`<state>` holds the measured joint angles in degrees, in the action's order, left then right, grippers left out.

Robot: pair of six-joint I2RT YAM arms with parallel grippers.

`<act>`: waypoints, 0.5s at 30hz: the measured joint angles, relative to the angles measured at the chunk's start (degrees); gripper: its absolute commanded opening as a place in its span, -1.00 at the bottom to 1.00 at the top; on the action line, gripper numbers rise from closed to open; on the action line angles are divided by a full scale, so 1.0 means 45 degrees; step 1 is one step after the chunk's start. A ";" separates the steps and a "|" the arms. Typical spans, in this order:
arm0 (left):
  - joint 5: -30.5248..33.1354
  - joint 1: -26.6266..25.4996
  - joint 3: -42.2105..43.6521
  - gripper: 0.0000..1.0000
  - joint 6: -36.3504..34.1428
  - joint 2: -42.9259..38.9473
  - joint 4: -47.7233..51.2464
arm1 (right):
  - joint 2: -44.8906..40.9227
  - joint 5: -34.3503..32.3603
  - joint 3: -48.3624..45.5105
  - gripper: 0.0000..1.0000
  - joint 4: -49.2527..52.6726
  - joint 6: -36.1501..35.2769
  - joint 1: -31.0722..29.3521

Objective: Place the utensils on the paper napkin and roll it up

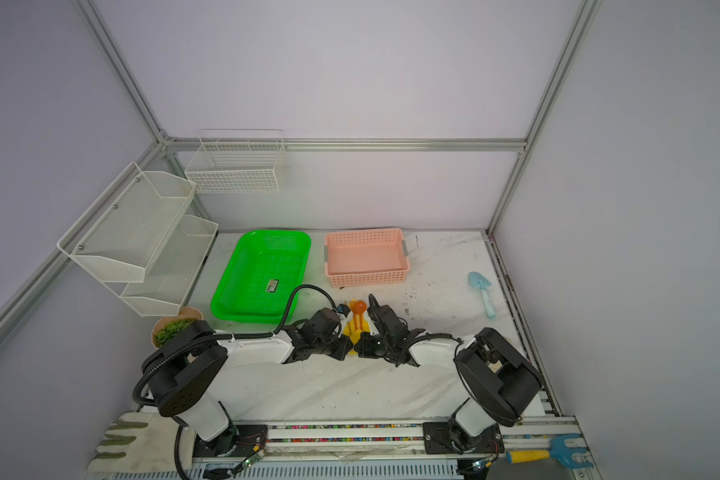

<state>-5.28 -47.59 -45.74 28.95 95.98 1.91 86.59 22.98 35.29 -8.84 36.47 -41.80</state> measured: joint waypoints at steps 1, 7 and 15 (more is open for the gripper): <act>0.0005 0.0000 0.0000 -0.56 0.0000 0.0000 0.0000 | -0.0175 -0.0010 0.0049 -0.80 0.0068 -0.0019 0.0000; 0.0005 0.0000 0.0000 -0.56 0.0000 0.0000 0.0000 | -0.0151 -0.0097 0.0107 -0.81 0.0146 -0.0219 0.0000; 0.0039 0.0000 0.0000 -0.56 0.0000 0.0000 0.0010 | 0.0413 -0.0296 -0.0185 -0.81 0.0185 -0.0296 0.0000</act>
<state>-5.10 -47.59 -45.74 28.95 95.98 1.96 88.44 21.65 34.46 -8.01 35.14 -41.80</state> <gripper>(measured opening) 0.219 0.094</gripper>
